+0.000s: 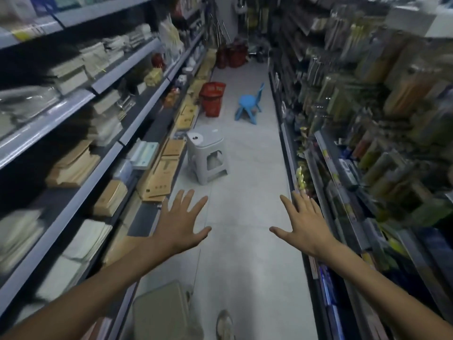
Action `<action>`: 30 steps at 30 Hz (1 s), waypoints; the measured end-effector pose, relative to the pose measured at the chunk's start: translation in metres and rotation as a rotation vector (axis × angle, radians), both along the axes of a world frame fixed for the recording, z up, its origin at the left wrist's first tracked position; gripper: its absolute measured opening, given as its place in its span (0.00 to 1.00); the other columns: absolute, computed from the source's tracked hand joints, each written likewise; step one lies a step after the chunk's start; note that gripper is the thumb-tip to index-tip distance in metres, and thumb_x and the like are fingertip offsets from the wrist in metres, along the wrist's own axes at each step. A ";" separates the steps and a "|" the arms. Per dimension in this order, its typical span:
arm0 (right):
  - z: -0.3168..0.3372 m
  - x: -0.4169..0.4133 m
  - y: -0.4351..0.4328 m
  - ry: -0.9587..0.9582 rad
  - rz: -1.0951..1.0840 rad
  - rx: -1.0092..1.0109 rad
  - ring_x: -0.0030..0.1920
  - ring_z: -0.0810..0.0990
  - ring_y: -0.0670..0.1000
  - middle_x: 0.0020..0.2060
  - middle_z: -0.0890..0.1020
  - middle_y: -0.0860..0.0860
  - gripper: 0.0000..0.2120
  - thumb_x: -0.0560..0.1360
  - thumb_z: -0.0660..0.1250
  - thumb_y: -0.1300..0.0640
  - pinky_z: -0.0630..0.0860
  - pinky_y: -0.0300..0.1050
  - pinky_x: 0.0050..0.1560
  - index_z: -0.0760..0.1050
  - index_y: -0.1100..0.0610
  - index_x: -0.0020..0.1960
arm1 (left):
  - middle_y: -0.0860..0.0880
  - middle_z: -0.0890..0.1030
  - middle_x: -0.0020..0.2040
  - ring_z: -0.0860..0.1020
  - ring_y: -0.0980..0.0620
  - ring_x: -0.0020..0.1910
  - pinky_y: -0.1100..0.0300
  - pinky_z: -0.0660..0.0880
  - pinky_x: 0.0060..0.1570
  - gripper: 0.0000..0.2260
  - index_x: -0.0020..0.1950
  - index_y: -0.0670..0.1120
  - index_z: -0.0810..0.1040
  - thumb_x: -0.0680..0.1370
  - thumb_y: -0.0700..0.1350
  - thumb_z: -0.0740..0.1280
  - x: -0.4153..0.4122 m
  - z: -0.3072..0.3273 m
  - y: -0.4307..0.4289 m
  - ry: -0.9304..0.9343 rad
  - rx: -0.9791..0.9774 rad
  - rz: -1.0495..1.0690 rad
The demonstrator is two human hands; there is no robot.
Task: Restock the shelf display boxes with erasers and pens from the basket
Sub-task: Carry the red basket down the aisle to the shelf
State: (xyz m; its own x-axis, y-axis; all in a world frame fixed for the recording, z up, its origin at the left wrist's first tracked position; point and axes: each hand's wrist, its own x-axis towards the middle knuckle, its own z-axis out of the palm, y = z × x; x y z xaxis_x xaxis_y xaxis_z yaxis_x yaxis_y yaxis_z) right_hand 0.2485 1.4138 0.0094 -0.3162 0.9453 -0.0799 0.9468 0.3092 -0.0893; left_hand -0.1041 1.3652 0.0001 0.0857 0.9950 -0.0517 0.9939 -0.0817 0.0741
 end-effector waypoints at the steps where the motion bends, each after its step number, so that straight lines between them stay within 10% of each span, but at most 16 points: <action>1: 0.005 -0.007 0.026 0.003 -0.002 0.017 0.83 0.42 0.59 0.83 0.49 0.57 0.49 0.70 0.44 0.22 0.43 0.58 0.81 0.45 0.49 0.84 | 0.47 0.48 0.85 0.44 0.42 0.83 0.34 0.49 0.77 0.40 0.83 0.62 0.46 0.74 0.74 0.51 -0.006 0.006 0.027 -0.006 0.000 0.011; 12: 0.029 -0.034 0.273 0.039 -0.083 0.078 0.83 0.39 0.59 0.83 0.46 0.57 0.50 0.70 0.43 0.22 0.41 0.57 0.81 0.44 0.48 0.84 | 0.45 0.58 0.83 0.57 0.40 0.81 0.41 0.65 0.73 0.40 0.83 0.60 0.53 0.75 0.72 0.57 -0.050 0.048 0.298 0.031 0.102 -0.035; 30: 0.055 -0.042 0.776 0.053 -0.023 0.092 0.82 0.38 0.62 0.83 0.45 0.59 0.47 0.75 0.54 0.25 0.39 0.60 0.80 0.45 0.49 0.84 | 0.45 0.60 0.82 0.58 0.41 0.81 0.39 0.59 0.75 0.40 0.83 0.59 0.58 0.73 0.73 0.50 -0.045 0.070 0.764 0.044 0.125 0.107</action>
